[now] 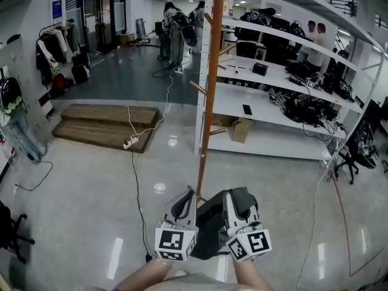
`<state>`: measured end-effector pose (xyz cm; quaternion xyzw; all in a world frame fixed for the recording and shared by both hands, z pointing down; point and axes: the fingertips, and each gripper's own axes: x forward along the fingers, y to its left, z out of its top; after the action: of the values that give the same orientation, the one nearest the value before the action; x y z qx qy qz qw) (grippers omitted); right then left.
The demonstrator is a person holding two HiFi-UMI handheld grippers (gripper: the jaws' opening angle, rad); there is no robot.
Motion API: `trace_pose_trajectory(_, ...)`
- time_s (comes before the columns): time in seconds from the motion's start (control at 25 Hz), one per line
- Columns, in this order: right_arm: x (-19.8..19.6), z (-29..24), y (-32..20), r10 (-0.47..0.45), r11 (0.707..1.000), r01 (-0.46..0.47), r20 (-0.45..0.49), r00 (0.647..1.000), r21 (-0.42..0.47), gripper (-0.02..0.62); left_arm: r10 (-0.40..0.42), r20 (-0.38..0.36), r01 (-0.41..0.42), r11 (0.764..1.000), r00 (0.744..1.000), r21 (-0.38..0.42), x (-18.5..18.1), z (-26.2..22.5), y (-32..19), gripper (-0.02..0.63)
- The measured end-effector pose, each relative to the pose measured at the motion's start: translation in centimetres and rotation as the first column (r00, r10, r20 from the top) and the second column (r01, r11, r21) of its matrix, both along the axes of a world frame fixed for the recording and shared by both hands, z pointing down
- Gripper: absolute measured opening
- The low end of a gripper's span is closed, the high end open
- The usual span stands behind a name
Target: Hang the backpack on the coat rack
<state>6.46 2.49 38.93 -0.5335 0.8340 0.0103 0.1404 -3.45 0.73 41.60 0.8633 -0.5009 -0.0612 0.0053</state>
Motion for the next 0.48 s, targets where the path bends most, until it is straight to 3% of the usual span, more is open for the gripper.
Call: trace_pose_trajectory(0.48,3.8,-2.2,-1.9,-0.049,0.999,0.049,-0.045,0.998,0.003,0.037,-0.036,-0.007,0.036,0.999,0.999,0.003,1.6,-0.6,-2.4,0.021)
